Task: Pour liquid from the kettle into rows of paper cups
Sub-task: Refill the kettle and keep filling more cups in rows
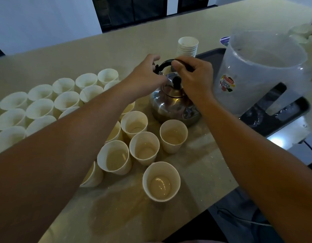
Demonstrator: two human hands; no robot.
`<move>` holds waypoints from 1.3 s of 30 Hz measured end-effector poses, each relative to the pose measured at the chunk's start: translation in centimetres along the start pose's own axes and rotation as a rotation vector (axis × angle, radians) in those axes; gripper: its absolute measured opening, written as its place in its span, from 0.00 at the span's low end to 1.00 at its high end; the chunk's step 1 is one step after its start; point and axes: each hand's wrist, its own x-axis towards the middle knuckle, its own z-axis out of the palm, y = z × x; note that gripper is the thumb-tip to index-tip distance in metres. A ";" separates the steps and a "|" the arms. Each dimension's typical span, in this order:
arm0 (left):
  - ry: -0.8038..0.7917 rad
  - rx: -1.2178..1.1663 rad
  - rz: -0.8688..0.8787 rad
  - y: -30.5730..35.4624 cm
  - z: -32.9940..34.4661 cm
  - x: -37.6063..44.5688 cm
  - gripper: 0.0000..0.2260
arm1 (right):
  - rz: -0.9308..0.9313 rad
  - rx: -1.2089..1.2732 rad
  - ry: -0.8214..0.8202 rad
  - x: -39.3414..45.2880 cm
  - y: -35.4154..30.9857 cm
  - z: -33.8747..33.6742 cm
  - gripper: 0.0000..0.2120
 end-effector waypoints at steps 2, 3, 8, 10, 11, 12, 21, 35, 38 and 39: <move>0.008 0.014 0.008 -0.3 0.2 0.0 0.33 | 0.011 -0.002 -0.006 0.1 0.0 0.1 0.12; 0.013 0.025 0.013 -0.5 0.3 0.0 0.33 | 0.017 -0.005 -0.009 0.1 0.0 0.2 0.11; 0.032 0.116 0.060 -1.1 0.6 -0.3 0.31 | 0.062 0.004 -0.072 0.7 -0.3 -0.1 0.11; 0.023 0.156 0.083 -1.3 0.7 -0.5 0.31 | 0.073 -0.002 -0.093 0.7 -0.3 -0.2 0.11; 0.016 0.172 0.090 -1.4 0.8 -0.7 0.31 | 0.075 -0.006 -0.091 0.7 -0.3 -0.2 0.11; 0.010 0.189 0.092 -1.5 0.8 -0.8 0.31 | 0.079 -0.007 -0.084 0.7 -0.3 -0.1 0.11; -0.029 0.393 0.189 -1.3 0.9 -3.5 0.20 | 0.192 -0.096 -0.162 0.4 -0.7 -1.0 0.20; -0.142 0.563 0.112 -1.9 2.6 -7.0 0.08 | 0.529 -0.304 -0.829 -9.0 -1.9 -7.6 0.21; -0.143 0.561 0.099 -2.3 2.7 -7.0 0.08 | 0.531 -0.307 -0.914 -8.8 -2.3 -7.7 0.19; -0.144 0.550 0.093 -2.4 2.7 -7.0 0.07 | 0.531 -0.303 -0.933 -8.8 -2.4 -7.8 0.18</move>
